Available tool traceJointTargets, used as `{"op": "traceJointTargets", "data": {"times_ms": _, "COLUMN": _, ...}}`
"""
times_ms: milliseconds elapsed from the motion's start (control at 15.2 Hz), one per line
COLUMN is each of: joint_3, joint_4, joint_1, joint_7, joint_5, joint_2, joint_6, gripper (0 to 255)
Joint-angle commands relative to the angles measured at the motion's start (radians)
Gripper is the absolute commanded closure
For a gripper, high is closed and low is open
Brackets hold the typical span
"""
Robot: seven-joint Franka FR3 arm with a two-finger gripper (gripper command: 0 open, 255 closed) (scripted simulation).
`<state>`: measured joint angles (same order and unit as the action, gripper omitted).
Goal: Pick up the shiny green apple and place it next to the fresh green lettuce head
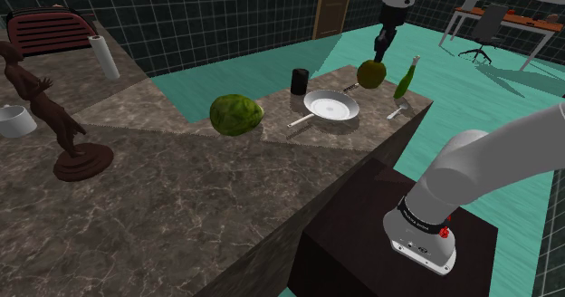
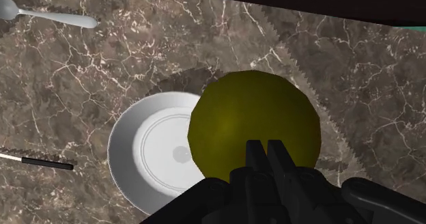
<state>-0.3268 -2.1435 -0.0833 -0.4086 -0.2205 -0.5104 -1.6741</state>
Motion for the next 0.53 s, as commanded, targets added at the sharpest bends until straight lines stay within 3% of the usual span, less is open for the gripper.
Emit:
{"op": "traceJointTargets", "data": {"times_ms": 0, "joint_3": 0.036, "joint_4": 0.003, "joint_1": 0.018, "joint_7": 0.049, "joint_5": 0.02, "joint_2": 0.013, "joint_6": -0.003, "gripper": 255}}
{"op": "traceJointTargets", "data": {"times_ms": 462, "joint_3": 0.147, "joint_4": 0.055, "joint_1": 0.082, "joint_7": 0.201, "joint_5": 0.083, "joint_2": 0.092, "joint_6": -0.008, "gripper": 255}}
